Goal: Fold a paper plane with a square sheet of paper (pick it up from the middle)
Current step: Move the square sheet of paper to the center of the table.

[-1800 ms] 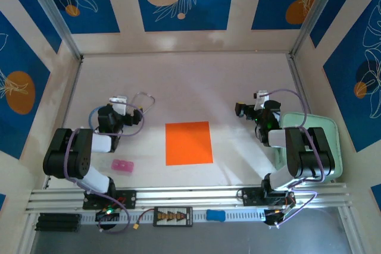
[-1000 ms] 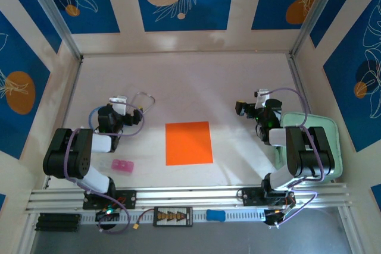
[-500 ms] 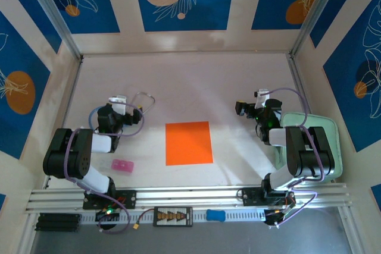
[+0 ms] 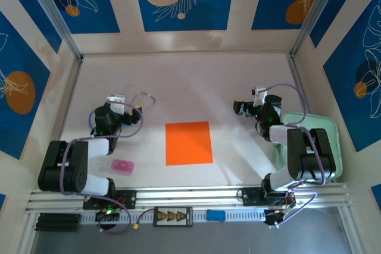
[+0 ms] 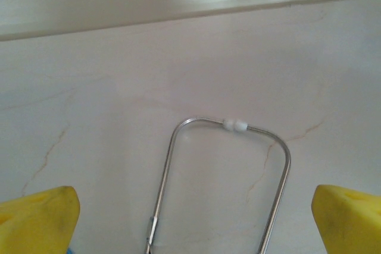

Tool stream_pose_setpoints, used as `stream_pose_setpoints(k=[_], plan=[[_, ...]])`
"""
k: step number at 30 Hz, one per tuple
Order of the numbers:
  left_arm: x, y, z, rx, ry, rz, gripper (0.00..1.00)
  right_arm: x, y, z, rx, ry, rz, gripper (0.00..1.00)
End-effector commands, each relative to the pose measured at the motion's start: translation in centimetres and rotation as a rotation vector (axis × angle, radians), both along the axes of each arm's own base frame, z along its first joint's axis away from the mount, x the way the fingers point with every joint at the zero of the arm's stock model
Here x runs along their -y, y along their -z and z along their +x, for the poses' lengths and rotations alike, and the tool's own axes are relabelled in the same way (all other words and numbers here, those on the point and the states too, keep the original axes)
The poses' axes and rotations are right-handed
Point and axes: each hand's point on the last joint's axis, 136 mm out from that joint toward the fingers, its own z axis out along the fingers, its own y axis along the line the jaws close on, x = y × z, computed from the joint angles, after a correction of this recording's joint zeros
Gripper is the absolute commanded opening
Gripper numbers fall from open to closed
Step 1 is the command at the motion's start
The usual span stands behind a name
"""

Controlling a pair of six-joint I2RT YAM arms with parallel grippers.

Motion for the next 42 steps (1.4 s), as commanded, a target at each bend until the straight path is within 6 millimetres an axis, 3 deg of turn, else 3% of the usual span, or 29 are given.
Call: stream_pose_setpoints(k=[1, 7, 10, 14, 17, 22, 27, 30, 34, 38, 42], plan=[[-1.9, -1.3, -0.1, -0.108, -0.124, -0.059, 1.0, -1.3, -2.4, -0.6, -0.063, -0.058, -0.009, 0.99], [-3.0, -3.8, -0.6, -0.241, -0.267, -0.208, 1.0, -0.8, -4.9, -1.7, -0.287, 0.138, 0.182, 0.99], [-2.8, -3.9, -1.5, -0.267, -0.352, -0.425, 1.0, -3.0, -6.1, -2.2, -0.393, 0.084, 0.418, 0.99], [1.1, -5.5, -2.3, -0.312, -0.19, -0.699, 1.0, -5.4, -7.5, -5.4, -0.502, -0.01, 0.573, 0.99], [4.6, -6.4, -3.1, -0.435, -0.03, -0.787, 1.0, -8.1, -9.1, -8.5, -0.486, -0.151, 0.614, 0.99], [6.7, -6.1, -5.9, -0.506, 0.008, -0.786, 1.0, -8.7, -8.6, -12.8, -0.588, -0.171, 0.608, 0.99], [8.2, -5.2, -9.3, -0.59, 0.046, -0.743, 1.0, -7.9, -6.9, -15.6, -0.632, -0.085, 0.602, 0.99], [9.0, -5.0, -11.1, -0.629, 0.067, -0.706, 1.0, -9.0, -7.6, -16.0, -0.577, -0.137, 0.641, 0.99], [10.3, -4.5, -12.5, -0.658, 0.09, -0.643, 1.0, -9.0, -7.2, -16.3, -0.624, -0.12, 0.623, 0.99], [12.3, -3.5, -13.1, -0.726, 0.137, -0.534, 1.0, -9.9, -6.6, -16.4, -0.675, -0.138, 0.628, 0.99], [14.1, -2.4, -13.2, -0.781, 0.163, -0.383, 0.96, -9.6, -6.0, -16.2, -0.698, -0.095, 0.599, 0.99]])
